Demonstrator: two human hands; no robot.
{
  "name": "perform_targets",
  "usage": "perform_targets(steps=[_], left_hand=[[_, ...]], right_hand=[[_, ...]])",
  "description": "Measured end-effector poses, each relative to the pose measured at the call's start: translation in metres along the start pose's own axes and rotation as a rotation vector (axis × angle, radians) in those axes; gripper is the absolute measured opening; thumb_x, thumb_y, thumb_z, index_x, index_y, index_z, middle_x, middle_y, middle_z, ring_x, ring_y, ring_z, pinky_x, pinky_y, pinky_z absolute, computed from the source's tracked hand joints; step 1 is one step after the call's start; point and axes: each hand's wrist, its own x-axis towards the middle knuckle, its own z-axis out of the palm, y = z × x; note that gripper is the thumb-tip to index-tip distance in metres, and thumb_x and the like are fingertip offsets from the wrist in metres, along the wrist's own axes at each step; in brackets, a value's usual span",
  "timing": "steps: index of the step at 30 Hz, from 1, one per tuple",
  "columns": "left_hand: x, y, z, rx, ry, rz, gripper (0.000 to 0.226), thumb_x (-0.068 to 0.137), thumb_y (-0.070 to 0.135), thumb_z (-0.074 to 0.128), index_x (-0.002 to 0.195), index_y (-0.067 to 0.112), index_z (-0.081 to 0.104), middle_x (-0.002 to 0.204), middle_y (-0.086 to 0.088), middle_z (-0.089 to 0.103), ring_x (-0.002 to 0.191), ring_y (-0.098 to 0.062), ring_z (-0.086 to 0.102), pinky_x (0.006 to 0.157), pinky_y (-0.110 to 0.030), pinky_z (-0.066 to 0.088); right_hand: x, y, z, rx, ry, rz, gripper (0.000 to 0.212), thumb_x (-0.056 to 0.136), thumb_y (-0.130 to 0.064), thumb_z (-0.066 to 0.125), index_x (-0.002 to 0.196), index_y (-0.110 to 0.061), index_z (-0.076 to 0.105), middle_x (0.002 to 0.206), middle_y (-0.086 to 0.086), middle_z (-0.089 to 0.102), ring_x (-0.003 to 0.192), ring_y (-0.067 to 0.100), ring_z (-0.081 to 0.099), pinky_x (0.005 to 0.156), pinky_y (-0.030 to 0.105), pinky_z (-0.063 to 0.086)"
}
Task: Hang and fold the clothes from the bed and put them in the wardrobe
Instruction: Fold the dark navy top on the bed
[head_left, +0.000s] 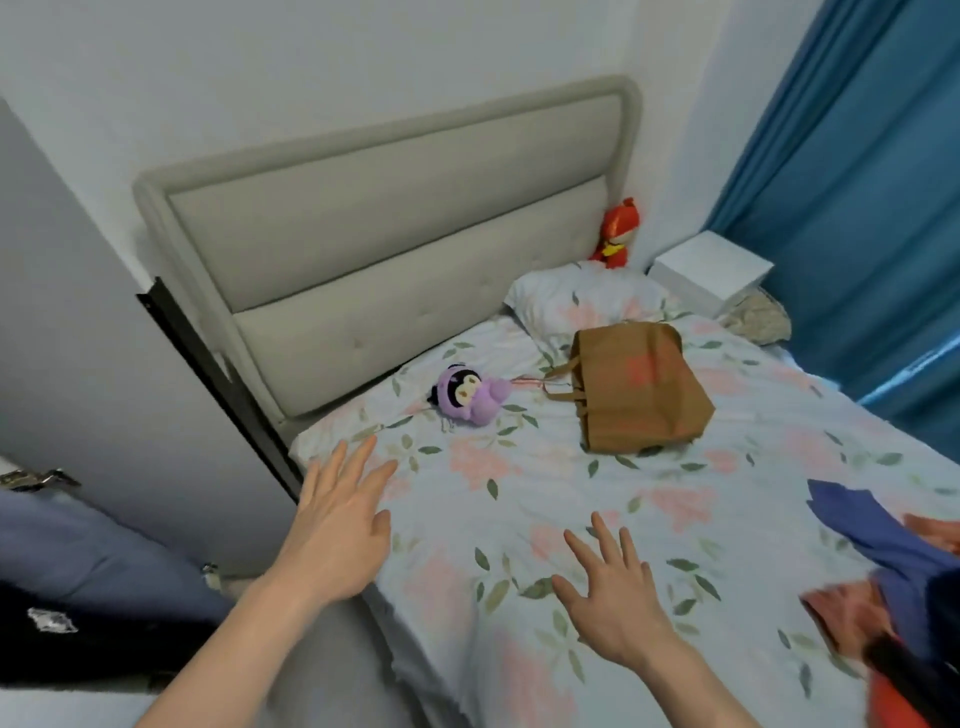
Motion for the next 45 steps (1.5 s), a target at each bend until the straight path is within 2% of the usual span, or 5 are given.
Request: perform_targets(steps=[9,17,26,35,45], left_hand=[[0.014,0.093,0.033,0.108,-0.211,0.318,0.061,0.106,0.034,0.035,0.161,0.034,0.009,0.168,0.004,-0.019,0.154,-0.024,-0.020,0.125,-0.045,-0.011],[0.048,0.154,0.050,0.195,-0.274,0.613,0.059,0.105,0.043,0.037,0.160,0.036,0.017,0.169,0.003,-0.010,0.156,-0.027,-0.011,0.126,-0.046,-0.003],[-0.018,0.230,0.072,0.262,-0.476,0.867,0.058,0.105,0.047,0.036,0.159,0.038,0.017,0.169,0.008,-0.010,0.156,-0.025,-0.011,0.126,-0.050,-0.003],[-0.132,0.337,0.108,0.234,-0.428,1.079,0.056,0.104,0.045,0.038,0.157,0.040,0.021,0.169,0.011,-0.004,0.156,-0.022,-0.009,0.126,-0.046,-0.005],[-0.290,0.425,0.181,0.195,-0.420,1.003,0.057,0.104,0.045,0.040,0.157,0.040,0.021,0.169,0.012,-0.002,0.156,-0.020,-0.009,0.126,-0.046,-0.004]], right_hand=[[-0.080,0.081,0.014,0.207,0.086,0.276,0.065,0.103,-0.060,0.033,0.161,-0.040,0.012,0.167,-0.009,-0.023,0.154,0.027,-0.023,0.126,0.054,-0.002],[-0.185,0.108,0.059,0.406,0.210,0.650,0.065,0.102,-0.059,0.036,0.161,-0.041,0.015,0.168,-0.011,-0.019,0.155,0.027,-0.021,0.126,0.054,-0.002],[-0.299,0.122,0.103,0.583,0.360,0.916,0.066,0.102,-0.060,0.036,0.161,-0.041,0.014,0.168,-0.011,-0.018,0.156,0.026,-0.019,0.126,0.054,0.003],[-0.399,0.182,0.142,0.662,0.440,0.985,0.066,0.101,-0.058,0.040,0.160,-0.043,0.012,0.167,-0.012,-0.020,0.156,0.025,-0.018,0.126,0.052,0.004],[-0.538,0.326,0.185,0.598,0.417,0.923,0.068,0.102,-0.056,0.041,0.160,-0.041,0.011,0.167,-0.012,-0.022,0.156,0.026,-0.019,0.127,0.051,0.003]])
